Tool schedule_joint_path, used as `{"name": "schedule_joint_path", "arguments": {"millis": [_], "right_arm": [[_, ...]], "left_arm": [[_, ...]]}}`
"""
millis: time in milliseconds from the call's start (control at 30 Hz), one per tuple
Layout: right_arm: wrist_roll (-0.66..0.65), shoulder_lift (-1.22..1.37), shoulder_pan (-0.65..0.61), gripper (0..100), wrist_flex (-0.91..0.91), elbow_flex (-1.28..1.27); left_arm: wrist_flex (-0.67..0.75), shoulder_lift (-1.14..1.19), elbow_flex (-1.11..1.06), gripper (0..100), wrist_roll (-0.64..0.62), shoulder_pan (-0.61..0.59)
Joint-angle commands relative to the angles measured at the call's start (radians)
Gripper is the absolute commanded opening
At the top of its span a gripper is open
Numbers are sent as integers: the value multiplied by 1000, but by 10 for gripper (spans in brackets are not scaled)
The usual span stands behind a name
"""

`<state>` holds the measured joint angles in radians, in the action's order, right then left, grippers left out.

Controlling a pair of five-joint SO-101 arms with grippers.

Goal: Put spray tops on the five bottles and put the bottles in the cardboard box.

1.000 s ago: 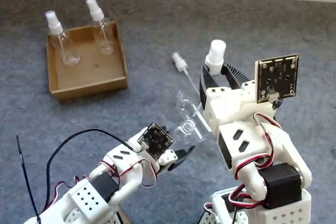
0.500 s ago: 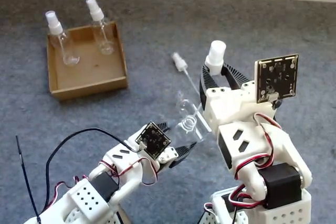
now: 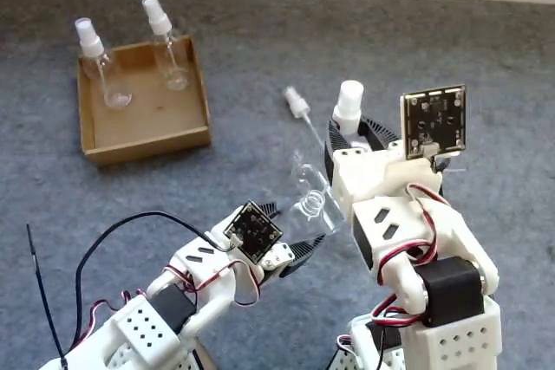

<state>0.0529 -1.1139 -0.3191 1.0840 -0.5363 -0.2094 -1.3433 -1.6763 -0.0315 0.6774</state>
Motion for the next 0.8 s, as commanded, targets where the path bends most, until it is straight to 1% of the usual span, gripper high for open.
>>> {"name": "schedule_joint_path", "arguments": {"millis": [0, 100, 167, 233, 333, 500, 567, 633, 767], "right_arm": [[11, -15, -30, 29, 2, 5], [5, -15, -102, 29, 12, -5], [3, -15, -151, 29, 42, -25], [3, -15, -182, 30, 73, -30], [3, -15, -189, 31, 110, -30], [-3, -15, -194, 32, 168, -39], [-58, -15, -194, 33, 197, -39], [-115, -15, -194, 63, 220, -39], [-169, -15, -194, 170, 268, -39]], "left_arm": [[75, -18, -4, 161, 5, -16], [133, -18, -10, 161, 5, -16], [140, -18, -10, 161, 5, -21], [141, -18, -8, 161, 5, -51], [143, -19, 1, 161, 3, -105], [189, -19, -4, 161, 3, -117], [203, -19, -8, 161, 3, -120], [204, -19, -10, 161, 3, -120], [206, -19, -10, 161, 3, -120]]}}
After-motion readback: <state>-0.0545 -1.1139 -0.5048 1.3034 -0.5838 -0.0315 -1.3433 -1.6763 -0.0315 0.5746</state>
